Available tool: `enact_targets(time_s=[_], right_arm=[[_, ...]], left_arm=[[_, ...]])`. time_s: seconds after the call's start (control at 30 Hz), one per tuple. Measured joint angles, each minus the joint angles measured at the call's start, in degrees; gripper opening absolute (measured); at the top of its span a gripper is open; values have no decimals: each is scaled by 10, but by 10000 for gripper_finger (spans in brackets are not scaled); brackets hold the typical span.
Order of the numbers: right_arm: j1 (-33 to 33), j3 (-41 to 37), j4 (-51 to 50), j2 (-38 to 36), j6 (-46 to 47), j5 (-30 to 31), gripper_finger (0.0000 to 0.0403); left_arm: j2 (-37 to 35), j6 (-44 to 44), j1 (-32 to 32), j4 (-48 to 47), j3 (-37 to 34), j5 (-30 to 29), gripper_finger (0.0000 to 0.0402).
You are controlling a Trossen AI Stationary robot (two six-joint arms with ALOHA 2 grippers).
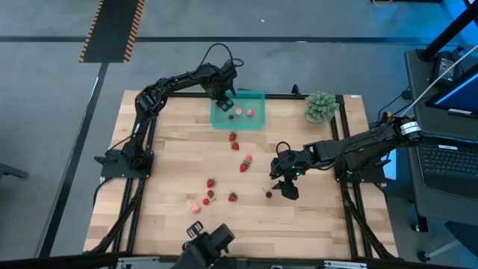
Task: Pick and placing Produce into tupperware
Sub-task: Put the black cherry into the green container
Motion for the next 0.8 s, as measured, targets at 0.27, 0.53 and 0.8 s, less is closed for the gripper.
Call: enact_targets(time_s=[0.27, 0.53, 0.8], right_arm=[[0, 0, 0, 0, 0, 0, 211], [0, 0, 0, 0, 0, 0, 211], [0, 0, 1, 0, -1, 0, 211]], left_arm=[[-6, 5, -15, 13, 0, 6, 151], [-97, 36, -48, -57, 0, 58, 151], [-214, 45, -129, -161, -8, 62, 151]])
